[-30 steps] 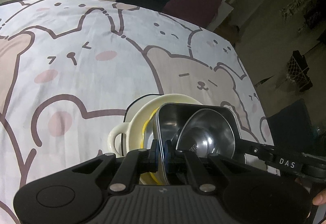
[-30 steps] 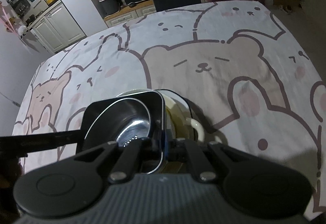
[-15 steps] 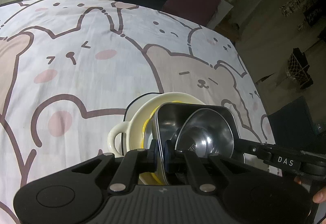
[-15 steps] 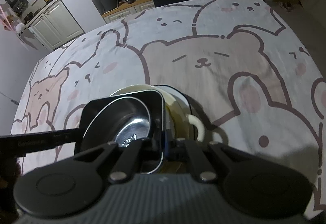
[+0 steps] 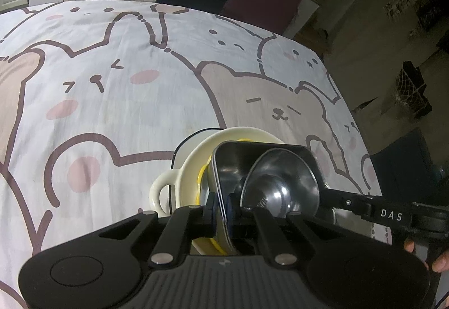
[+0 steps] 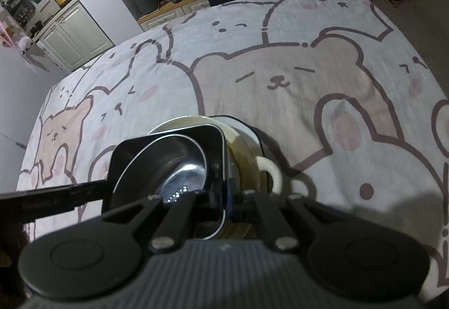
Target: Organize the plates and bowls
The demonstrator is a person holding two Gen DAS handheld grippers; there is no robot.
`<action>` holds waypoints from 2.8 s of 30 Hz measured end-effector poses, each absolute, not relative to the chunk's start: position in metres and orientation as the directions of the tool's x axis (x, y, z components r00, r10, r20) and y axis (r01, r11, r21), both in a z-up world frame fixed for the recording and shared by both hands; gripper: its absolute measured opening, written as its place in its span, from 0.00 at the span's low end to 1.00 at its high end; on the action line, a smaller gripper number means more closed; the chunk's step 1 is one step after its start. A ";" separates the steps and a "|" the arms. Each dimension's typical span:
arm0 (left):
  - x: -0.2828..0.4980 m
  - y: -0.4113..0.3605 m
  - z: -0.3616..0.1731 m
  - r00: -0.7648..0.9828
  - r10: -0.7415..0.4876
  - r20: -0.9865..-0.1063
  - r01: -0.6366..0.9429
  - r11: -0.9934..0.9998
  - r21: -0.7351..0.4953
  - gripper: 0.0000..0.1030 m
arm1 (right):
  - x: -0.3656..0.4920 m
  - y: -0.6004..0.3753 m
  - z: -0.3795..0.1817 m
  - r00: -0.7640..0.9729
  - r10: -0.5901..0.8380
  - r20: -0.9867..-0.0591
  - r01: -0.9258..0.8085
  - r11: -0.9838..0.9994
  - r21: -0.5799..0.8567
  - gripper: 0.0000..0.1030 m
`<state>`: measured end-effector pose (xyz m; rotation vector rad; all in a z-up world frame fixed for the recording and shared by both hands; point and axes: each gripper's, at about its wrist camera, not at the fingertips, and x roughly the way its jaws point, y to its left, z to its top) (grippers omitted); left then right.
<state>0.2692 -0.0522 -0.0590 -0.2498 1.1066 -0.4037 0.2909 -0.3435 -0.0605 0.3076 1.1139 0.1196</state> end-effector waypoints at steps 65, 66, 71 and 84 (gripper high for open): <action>0.188 -0.047 0.029 0.677 -0.298 -0.673 0.269 0.951 -0.151 1.00 | 0.214 -0.354 0.014 0.721 0.168 -0.672 -0.035 0.978 0.208 0.94; 0.181 -0.047 0.032 0.692 -0.291 -0.661 0.271 0.953 -0.136 1.00 | 0.208 -0.354 0.017 0.732 0.168 -0.661 -0.039 0.978 0.205 0.96; 0.147 -0.046 0.042 0.740 -0.311 -0.596 0.277 0.949 -0.151 1.00 | 0.179 -0.357 0.026 0.782 0.159 -0.603 -0.049 0.980 0.194 1.00; 0.062 -0.049 0.025 0.805 -0.240 -0.543 0.228 0.969 -0.090 1.00 | 0.108 -0.349 0.028 0.857 0.151 -0.492 -0.100 0.987 0.129 1.00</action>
